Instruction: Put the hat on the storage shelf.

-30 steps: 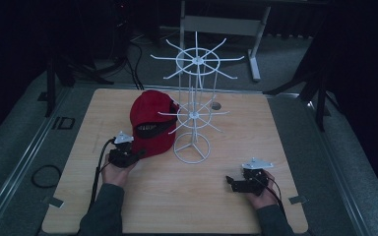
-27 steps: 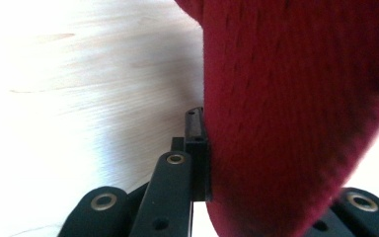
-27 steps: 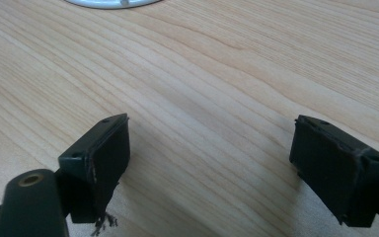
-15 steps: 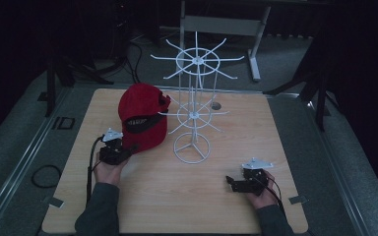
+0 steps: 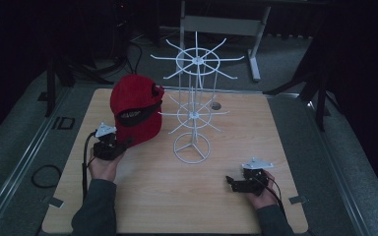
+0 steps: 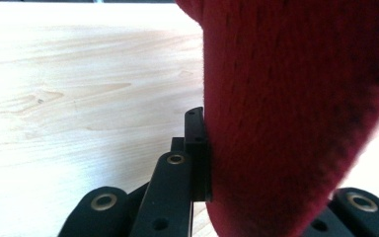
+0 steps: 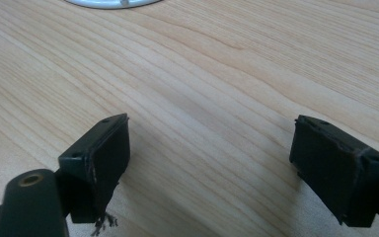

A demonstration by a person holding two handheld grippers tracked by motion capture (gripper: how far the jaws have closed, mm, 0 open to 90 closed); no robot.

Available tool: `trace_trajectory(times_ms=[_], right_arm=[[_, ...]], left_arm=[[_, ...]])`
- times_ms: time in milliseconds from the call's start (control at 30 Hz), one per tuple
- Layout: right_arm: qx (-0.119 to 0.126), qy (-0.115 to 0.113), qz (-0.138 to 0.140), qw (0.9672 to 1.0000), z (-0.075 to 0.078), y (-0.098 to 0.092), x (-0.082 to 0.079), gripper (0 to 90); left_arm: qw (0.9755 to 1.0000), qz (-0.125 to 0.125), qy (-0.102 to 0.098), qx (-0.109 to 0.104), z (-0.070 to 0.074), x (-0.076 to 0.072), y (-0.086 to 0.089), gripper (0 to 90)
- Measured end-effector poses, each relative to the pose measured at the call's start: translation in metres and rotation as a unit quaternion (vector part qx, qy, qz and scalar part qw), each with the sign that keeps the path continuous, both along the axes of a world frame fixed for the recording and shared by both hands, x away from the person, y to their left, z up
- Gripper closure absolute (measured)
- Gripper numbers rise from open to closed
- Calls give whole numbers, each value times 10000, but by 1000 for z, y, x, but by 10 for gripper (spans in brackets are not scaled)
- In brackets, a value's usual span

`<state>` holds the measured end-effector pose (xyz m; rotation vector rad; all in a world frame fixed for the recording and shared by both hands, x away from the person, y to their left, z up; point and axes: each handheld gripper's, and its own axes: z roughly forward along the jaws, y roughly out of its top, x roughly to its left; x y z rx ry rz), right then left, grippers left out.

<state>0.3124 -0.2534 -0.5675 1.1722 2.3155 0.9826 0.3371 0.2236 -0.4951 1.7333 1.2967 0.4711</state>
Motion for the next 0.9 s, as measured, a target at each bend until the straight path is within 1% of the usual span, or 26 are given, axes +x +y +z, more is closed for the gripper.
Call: trace_trajectory(times_ms=[467, 700, 900], right_arm=[[2, 0, 0, 10000, 0, 0, 0, 153], [5, -1, -3, 10000, 0, 0, 0, 153], [2, -7, 5, 10000, 0, 0, 0, 153]], left_arm=[[9998, 82, -159, -12, 12, -1, 3, 857], [9995, 143, -270, -68, 22, -2, 5, 857], [9992, 176, -342, -122, 27, -3, 6, 857]])
